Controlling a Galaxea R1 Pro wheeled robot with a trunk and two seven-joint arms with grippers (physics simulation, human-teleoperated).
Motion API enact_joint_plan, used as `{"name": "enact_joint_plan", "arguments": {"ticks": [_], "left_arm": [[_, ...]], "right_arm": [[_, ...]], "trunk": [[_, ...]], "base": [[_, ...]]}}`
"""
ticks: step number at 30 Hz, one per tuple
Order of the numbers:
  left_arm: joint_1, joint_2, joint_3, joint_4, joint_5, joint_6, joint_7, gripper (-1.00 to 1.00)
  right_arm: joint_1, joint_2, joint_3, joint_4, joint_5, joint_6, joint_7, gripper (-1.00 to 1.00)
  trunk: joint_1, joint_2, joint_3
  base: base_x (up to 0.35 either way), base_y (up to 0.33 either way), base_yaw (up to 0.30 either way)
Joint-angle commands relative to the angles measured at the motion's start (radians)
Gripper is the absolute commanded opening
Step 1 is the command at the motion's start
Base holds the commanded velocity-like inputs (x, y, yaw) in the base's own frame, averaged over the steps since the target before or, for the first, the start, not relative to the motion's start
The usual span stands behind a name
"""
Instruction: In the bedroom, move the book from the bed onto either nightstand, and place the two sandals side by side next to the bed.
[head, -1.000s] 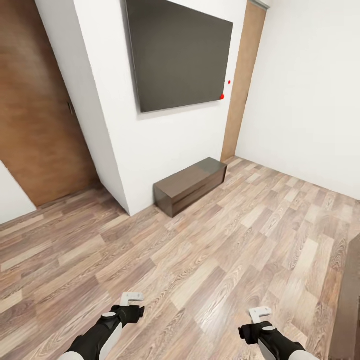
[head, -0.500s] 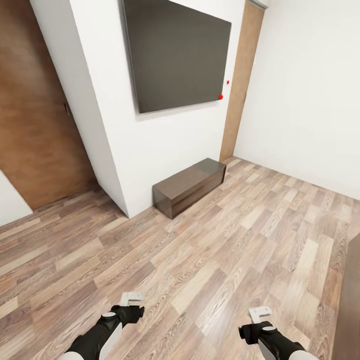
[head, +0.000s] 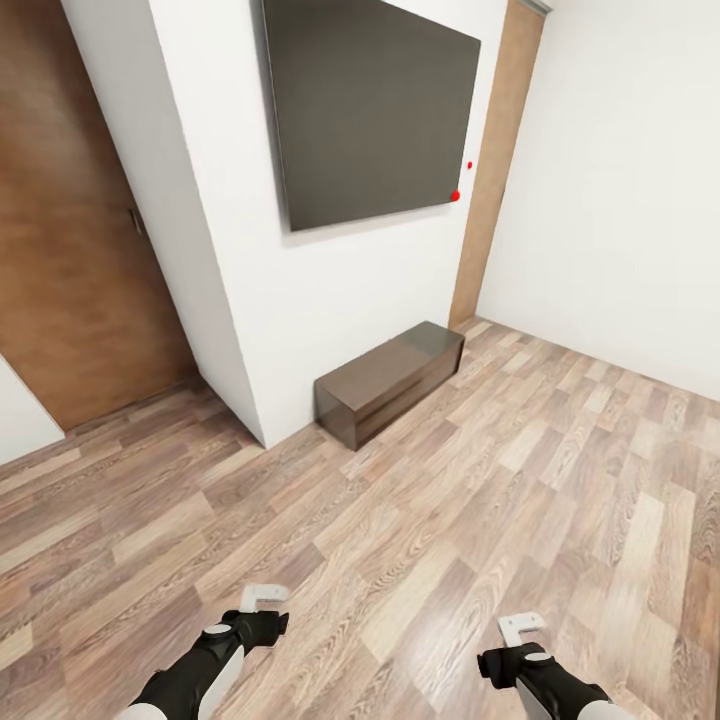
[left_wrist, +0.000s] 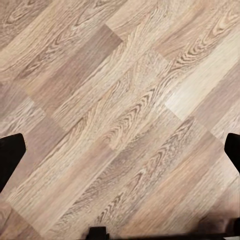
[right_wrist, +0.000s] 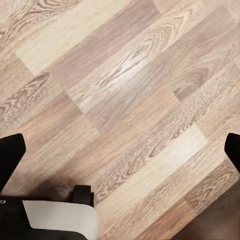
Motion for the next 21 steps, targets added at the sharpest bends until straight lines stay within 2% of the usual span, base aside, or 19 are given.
{"name": "enact_joint_plan", "arguments": {"ticks": [1, 10, 16, 21], "left_arm": [[-0.001, 0.001, -0.007, -0.002, 0.010, 0.005, 0.004, 1.00], [-0.001, 0.001, -0.007, -0.002, 0.010, 0.004, 0.004, 1.00], [-0.001, 0.001, -0.007, -0.002, 0.010, 0.004, 0.004, 1.00], [-0.001, 0.000, -0.007, -0.002, 0.010, 0.004, 0.004, 1.00]], "right_arm": [[0.000, 0.000, 0.007, -0.002, 0.002, 0.007, -0.003, 1.00], [0.000, 0.000, 0.007, -0.002, 0.002, 0.007, -0.003, 1.00], [0.000, 0.000, 0.007, -0.001, 0.001, 0.007, -0.003, 1.00], [-0.001, -0.001, 0.007, -0.001, 0.001, 0.007, -0.002, 1.00]], "trunk": [[0.001, -0.002, -0.002], [0.001, -0.002, -0.002], [0.001, -0.002, -0.002], [0.001, -0.002, -0.002]], "base": [[0.292, 0.221, 0.000], [0.300, 0.216, -0.025], [0.282, 0.161, -0.204], [0.119, 0.060, -0.269]]}}
